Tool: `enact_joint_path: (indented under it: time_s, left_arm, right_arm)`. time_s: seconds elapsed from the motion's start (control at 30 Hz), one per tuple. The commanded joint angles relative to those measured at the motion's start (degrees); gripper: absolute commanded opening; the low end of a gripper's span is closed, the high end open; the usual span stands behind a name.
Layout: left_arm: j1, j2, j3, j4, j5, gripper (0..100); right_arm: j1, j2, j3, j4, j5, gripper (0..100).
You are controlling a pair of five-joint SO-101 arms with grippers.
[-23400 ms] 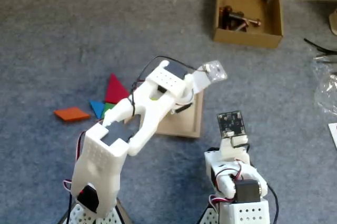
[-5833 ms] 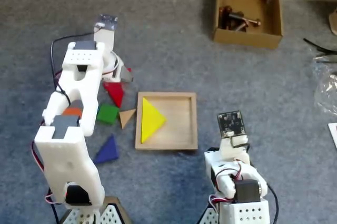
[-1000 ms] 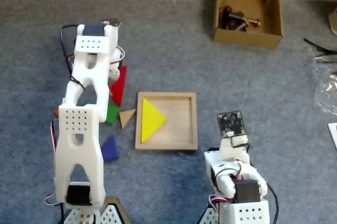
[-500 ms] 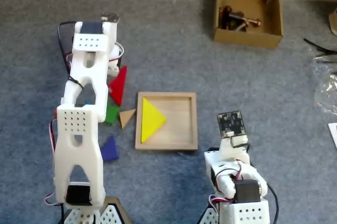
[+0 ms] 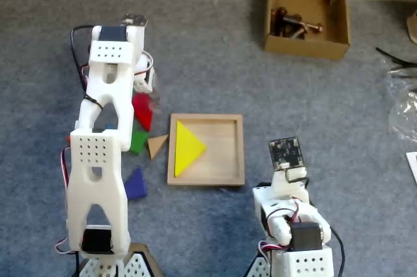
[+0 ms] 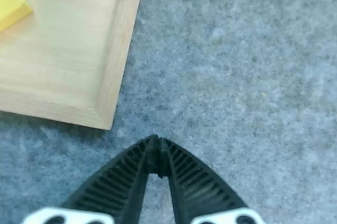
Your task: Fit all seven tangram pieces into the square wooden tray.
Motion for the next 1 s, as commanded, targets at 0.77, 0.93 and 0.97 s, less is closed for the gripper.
enact_joint_path:
  time_s: [0.77,0.93,0.97]
  left_arm:
    - [-3.7,-4.3,2.2,0.4,-8.3,32]
    - [-3.8,-4.3,2.0,0.2,-8.3,32]
    - [-3.8,-4.3,2.0,0.2,-8.4,32]
  right_arm:
    - [-0.6,-0.5,6.7,-1.0,-0.4,0.5]
    - [-0.6,-0.5,6.7,-1.0,-0.4,0.5]
    - [-0.6,-0.5,6.7,-1.0,-0.4,0.5]
